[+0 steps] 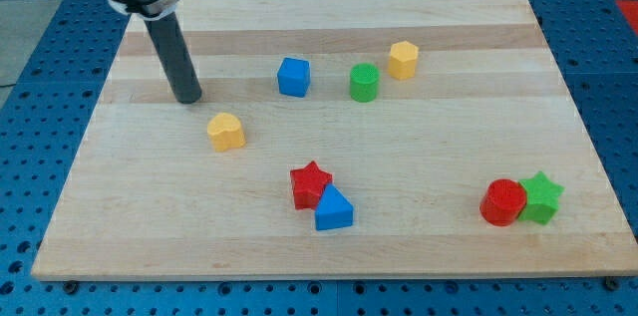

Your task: Move the yellow heart above the red star

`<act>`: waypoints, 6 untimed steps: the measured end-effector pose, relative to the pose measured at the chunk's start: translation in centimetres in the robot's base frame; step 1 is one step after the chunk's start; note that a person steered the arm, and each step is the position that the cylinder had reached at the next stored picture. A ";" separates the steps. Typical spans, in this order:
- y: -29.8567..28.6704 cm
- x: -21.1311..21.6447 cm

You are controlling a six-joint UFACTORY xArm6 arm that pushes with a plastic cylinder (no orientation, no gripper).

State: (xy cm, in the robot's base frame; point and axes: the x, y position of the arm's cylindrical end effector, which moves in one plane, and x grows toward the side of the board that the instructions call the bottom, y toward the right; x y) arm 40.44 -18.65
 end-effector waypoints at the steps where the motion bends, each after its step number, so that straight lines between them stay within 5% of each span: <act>1: 1.5 2.8; 3: 7.5 8.7; 4: 12.6 7.8; 6: 10.5 3.7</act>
